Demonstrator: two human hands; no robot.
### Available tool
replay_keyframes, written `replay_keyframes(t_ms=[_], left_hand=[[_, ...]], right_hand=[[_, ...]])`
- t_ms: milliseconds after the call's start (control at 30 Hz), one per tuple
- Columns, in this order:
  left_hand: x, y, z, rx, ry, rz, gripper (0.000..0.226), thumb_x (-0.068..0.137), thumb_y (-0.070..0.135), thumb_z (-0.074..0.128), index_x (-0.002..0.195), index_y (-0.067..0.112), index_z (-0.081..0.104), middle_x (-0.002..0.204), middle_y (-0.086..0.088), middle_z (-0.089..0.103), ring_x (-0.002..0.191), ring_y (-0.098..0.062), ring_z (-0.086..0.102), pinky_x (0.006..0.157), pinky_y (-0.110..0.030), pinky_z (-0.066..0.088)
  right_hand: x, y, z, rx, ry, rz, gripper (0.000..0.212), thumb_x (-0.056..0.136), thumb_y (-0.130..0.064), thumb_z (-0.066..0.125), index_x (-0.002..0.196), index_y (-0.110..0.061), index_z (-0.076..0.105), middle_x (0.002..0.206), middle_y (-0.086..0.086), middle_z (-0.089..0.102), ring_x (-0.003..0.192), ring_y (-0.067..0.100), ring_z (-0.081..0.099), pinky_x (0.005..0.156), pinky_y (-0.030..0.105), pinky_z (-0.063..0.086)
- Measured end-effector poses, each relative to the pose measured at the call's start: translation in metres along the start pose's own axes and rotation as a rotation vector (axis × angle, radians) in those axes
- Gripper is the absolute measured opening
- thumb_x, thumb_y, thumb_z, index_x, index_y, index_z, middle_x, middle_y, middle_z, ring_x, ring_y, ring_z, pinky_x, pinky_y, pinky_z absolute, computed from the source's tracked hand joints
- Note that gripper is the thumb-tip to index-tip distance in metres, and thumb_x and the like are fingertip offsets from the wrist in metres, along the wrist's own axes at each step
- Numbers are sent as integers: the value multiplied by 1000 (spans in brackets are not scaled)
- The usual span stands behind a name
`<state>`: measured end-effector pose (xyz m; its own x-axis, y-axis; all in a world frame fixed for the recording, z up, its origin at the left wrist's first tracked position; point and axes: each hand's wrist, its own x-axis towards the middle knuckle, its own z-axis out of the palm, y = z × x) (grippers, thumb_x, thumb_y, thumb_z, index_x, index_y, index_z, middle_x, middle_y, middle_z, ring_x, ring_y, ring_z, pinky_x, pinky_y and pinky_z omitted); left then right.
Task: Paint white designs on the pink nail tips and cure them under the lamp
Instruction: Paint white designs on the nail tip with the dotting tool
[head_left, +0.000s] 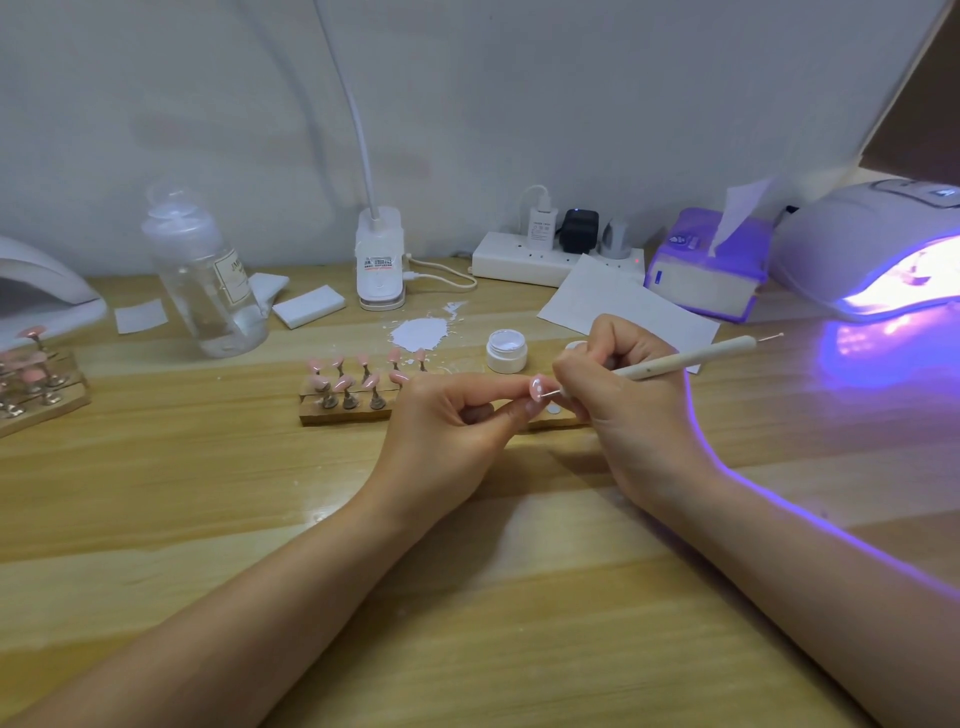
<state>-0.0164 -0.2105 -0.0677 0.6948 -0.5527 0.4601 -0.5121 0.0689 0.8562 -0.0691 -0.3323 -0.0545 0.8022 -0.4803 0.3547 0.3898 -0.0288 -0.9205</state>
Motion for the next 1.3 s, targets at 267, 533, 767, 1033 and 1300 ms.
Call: replay_keyframes(t_ms=[267, 533, 767, 1033, 1300], left_hand=[[0, 3, 0, 21, 23, -7, 19, 79, 19, 69, 84, 36, 72, 55, -6, 25, 58, -30, 22, 61, -29, 22], [-2, 8, -1, -5, 61, -53, 8, 79, 14, 69, 83, 18, 75, 47, 1, 24, 44, -6, 19, 45, -14, 22], [-2, 11, -1, -2, 82, -28, 13, 78, 5, 68, 87, 14, 72, 39, 14, 46, 41, -4, 27, 46, -9, 27], [-1, 13, -1, -22, 104, -23, 21, 77, 11, 67, 96, 18, 67, 39, 17, 49, 43, -9, 27, 43, -8, 24], [-1, 9, -2, -11, 94, -41, 18, 80, 8, 66, 94, 18, 69, 35, 16, 42, 40, -5, 25, 42, -10, 22]], right_hand=[[-1, -2, 1, 14, 17, 21, 30, 63, -6, 57, 50, -16, 33, 39, -9, 33, 38, 3, 33, 51, 25, 33], [9, -17, -4, 127, 169, -22, 38, 86, -24, 63, 54, -18, 43, 38, -9, 45, 34, 2, 42, 51, 24, 51], [17, -29, -20, -196, 39, -159, 51, 90, -51, 38, 56, -25, 64, 33, 2, 49, 28, 7, 44, 38, 12, 36], [12, -25, -25, -576, -345, -348, 34, 69, -27, 77, 76, -32, 44, 86, -15, 68, 87, 16, 64, 75, 42, 52], [11, -18, -22, -589, -362, -433, 34, 76, -23, 72, 79, -37, 41, 84, -15, 66, 77, 5, 60, 63, 37, 49]])
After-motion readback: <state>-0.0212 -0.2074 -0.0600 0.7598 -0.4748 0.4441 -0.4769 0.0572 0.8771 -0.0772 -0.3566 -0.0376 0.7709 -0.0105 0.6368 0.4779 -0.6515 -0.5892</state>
